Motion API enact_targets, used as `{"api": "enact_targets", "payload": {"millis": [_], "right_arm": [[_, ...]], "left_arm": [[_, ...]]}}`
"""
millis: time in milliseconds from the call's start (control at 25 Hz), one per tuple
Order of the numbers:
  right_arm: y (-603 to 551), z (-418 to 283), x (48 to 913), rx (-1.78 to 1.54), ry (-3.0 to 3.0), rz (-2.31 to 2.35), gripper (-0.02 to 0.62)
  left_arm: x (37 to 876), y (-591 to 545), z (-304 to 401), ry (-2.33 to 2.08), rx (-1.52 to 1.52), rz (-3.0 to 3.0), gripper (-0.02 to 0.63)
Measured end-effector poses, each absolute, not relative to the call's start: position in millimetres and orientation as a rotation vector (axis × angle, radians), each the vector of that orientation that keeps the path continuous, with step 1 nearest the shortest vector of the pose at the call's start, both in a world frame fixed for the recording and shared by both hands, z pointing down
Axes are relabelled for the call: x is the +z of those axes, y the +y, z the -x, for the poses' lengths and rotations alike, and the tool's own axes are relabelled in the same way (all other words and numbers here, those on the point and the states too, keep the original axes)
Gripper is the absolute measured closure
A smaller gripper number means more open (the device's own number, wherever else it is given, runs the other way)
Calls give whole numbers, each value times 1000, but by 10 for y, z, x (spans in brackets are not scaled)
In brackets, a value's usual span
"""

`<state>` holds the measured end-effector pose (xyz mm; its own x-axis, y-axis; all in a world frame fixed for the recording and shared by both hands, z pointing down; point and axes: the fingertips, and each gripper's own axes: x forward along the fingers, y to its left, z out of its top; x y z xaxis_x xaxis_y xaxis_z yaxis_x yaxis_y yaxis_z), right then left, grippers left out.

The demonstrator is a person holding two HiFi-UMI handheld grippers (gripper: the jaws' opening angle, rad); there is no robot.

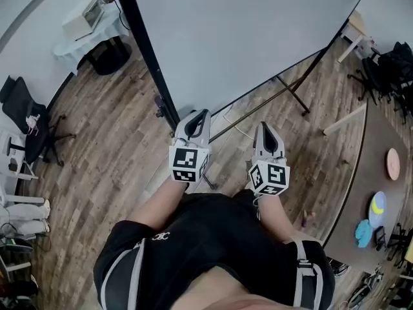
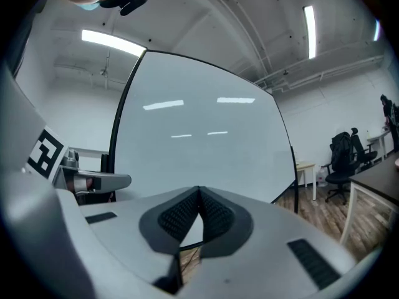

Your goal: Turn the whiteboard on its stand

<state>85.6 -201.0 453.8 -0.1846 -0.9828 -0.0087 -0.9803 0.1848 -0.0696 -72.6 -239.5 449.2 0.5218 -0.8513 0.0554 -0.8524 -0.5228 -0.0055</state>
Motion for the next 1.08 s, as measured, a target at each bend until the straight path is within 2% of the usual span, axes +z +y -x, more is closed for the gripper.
{"api": "enact_targets", "payload": {"millis": [440, 1080], "right_arm": [[-1839, -1179, 4636, -116, 2337, 2053, 589], [-1741, -1068, 4715, -145, 2362, 2028, 589]], "left_arm": [[4655, -2366, 415, -1492, 112, -2690, 595], [4741, -2217, 589, -1522, 146, -2649, 595]]}}
